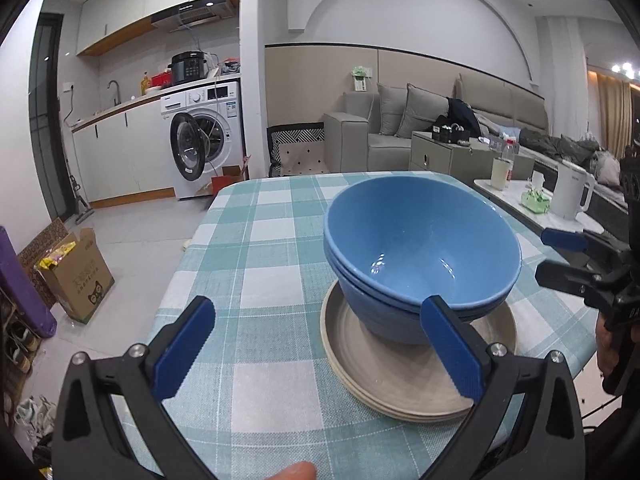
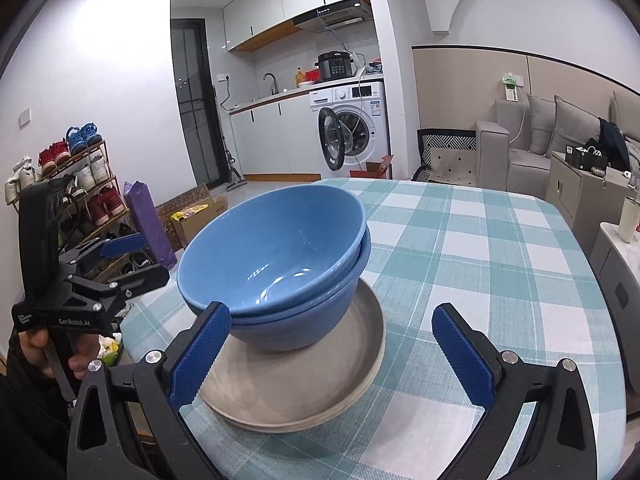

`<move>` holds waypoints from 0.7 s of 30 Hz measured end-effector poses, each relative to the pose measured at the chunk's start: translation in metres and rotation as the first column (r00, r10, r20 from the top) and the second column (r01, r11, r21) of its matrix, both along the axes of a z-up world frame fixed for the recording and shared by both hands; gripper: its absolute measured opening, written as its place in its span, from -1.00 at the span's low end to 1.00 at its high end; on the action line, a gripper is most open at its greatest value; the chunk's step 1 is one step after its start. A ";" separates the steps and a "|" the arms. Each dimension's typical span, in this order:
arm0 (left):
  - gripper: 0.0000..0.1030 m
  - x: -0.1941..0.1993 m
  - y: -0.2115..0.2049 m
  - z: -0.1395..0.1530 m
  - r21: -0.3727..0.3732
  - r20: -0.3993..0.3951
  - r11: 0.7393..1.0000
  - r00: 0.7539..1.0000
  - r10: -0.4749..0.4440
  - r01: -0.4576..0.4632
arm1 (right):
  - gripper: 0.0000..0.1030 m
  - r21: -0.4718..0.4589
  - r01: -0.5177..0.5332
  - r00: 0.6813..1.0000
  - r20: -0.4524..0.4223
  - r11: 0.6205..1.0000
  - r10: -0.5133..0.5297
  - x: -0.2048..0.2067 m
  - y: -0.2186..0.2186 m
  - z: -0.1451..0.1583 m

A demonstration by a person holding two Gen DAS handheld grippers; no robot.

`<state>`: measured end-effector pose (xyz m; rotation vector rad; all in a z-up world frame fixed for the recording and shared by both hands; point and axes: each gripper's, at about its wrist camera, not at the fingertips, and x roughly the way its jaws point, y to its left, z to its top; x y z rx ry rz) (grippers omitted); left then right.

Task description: Organize plates and bowls

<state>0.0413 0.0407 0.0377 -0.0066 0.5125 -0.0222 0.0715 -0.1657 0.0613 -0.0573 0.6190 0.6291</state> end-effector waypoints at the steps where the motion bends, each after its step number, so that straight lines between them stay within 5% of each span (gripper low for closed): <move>1: 1.00 -0.001 0.001 -0.001 -0.007 0.003 1.000 1.000 0.002 -0.002 | 0.99 -0.001 0.001 1.000 0.001 1.000 -0.001 -0.001 0.000 -0.002; 11: 1.00 -0.007 0.003 -0.019 -0.026 0.006 0.998 0.999 0.050 -0.050 | 0.99 0.017 -0.016 0.999 0.030 1.000 0.016 -0.017 -0.003 -0.009; 21: 1.00 -0.017 -0.015 -0.031 -0.004 0.013 1.000 1.000 0.005 -0.005 | 0.99 0.035 -0.036 0.995 0.092 0.999 0.032 -0.038 -0.004 -0.017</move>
